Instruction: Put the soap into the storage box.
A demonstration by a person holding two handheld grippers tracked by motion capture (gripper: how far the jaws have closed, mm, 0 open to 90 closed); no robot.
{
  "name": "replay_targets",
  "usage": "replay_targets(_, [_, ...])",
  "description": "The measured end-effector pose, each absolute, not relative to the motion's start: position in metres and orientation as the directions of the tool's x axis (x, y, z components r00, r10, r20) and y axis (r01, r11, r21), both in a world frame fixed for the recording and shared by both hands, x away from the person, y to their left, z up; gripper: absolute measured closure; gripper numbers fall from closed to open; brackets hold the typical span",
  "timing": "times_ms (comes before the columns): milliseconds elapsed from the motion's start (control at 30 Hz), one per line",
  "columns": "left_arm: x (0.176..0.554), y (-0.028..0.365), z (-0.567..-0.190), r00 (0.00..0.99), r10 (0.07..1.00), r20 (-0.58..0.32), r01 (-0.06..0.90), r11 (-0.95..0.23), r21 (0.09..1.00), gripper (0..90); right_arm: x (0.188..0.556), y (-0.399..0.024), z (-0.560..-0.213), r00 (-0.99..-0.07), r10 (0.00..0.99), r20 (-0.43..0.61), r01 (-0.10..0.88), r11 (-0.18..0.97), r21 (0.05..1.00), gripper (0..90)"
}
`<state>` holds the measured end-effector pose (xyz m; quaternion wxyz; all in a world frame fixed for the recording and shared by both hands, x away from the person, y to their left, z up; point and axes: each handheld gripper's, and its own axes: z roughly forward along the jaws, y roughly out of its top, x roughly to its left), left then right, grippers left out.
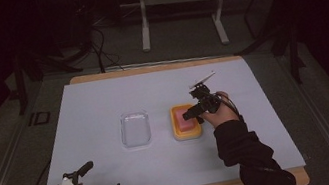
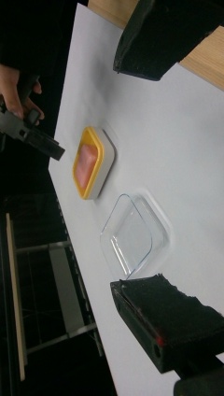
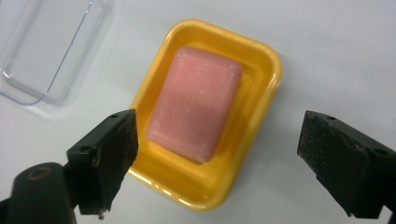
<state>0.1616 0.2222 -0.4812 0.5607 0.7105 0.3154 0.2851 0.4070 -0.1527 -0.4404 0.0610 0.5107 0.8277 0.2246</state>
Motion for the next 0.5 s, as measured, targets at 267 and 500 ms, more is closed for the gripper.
replay_targets(267, [0.162,0.222,-0.481,0.638,0.768,0.052,0.13,-0.174,0.976,0.2,0.389,-0.172,-0.431,-0.519,0.847,0.113,0.771,0.407,0.491,12.3])
replay_targets(500, [0.162,0.222,-0.482,0.64,0.767,0.051,0.133,-0.176,0.975,0.2,0.375,-0.193,-0.432,-0.567,0.816,0.11,0.735,0.441,0.515,12.5])
